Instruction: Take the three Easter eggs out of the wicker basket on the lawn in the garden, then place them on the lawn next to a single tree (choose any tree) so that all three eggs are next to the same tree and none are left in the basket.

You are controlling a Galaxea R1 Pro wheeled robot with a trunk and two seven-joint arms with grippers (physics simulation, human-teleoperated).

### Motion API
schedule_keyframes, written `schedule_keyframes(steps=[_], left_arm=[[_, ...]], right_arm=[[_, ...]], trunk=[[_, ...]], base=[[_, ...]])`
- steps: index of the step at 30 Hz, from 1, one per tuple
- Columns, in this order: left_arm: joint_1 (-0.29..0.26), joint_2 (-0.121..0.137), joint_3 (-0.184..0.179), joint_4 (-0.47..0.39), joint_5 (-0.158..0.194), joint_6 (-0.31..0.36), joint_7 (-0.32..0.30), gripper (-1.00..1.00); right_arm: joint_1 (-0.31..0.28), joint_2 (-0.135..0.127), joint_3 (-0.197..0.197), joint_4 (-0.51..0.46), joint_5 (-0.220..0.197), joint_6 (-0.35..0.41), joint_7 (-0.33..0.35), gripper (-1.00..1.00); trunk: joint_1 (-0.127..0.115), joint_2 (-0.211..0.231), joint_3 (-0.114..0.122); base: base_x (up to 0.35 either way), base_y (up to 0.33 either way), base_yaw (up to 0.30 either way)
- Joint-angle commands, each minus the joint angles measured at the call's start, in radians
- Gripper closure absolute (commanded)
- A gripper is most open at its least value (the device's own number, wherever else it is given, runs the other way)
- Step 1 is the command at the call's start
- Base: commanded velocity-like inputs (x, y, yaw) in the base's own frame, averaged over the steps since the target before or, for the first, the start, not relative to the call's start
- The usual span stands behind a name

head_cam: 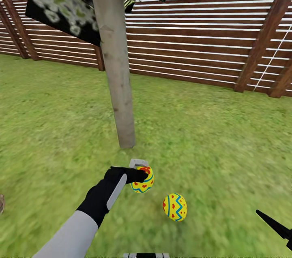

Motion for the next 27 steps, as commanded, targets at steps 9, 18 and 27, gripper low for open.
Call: schedule_keyframes(steps=[9,18,27], left_arm=[[0.000,0.000,-0.005,0.000,-0.001,-0.013,-0.001,1.00],[0.001,0.000,-0.005,0.013,-0.001,-0.020,-0.002,1.00],[0.001,0.000,-0.005,0.014,-0.003,-0.051,-0.001,1.00]], right_arm=[[0.001,0.000,0.000,-0.001,-0.006,0.007,0.006,-1.00],[0.001,-0.001,0.000,-0.001,-0.007,0.007,0.007,-1.00],[0.001,0.000,0.000,-0.001,-0.007,0.007,0.008,-1.00]], trunk=[[0.004,-0.002,-0.036],[0.008,-0.005,-0.070],[0.012,-0.007,-0.105]], base=[[0.000,0.000,0.000],[0.000,0.000,0.000],[0.000,0.000,0.000]])
